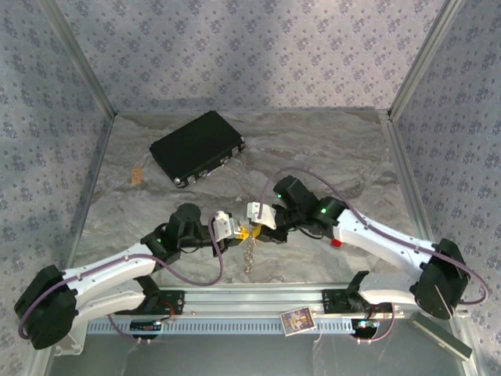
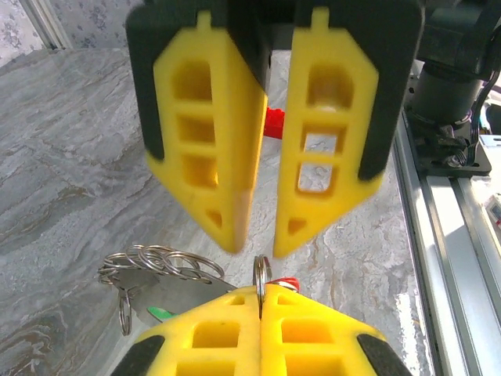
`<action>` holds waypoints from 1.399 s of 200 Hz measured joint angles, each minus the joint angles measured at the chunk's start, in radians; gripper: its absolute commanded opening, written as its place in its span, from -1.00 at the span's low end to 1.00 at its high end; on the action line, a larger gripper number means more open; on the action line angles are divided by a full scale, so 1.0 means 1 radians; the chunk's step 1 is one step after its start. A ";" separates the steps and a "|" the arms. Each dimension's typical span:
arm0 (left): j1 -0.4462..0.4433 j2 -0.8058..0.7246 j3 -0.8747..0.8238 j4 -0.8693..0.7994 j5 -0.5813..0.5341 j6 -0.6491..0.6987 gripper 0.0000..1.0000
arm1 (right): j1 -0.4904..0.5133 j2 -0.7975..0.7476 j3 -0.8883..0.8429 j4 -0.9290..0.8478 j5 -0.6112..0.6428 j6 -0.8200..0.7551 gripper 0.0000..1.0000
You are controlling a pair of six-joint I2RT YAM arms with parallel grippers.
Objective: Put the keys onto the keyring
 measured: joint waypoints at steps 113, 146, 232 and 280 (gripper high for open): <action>0.000 -0.010 -0.090 0.216 0.011 -0.079 -1.00 | -0.031 -0.055 -0.169 0.270 -0.121 0.144 -0.52; 0.000 -0.010 -0.090 0.227 0.021 -0.079 -1.00 | -0.031 -0.049 -0.179 0.298 -0.126 0.161 -0.83; 0.000 -0.010 -0.033 0.117 -0.003 -0.068 -0.46 | -0.040 -0.043 -0.162 0.221 -0.125 0.125 -1.00; 0.000 -0.008 0.027 0.027 -0.018 -0.029 -0.50 | -0.013 0.007 -0.031 0.051 -0.035 0.029 -1.00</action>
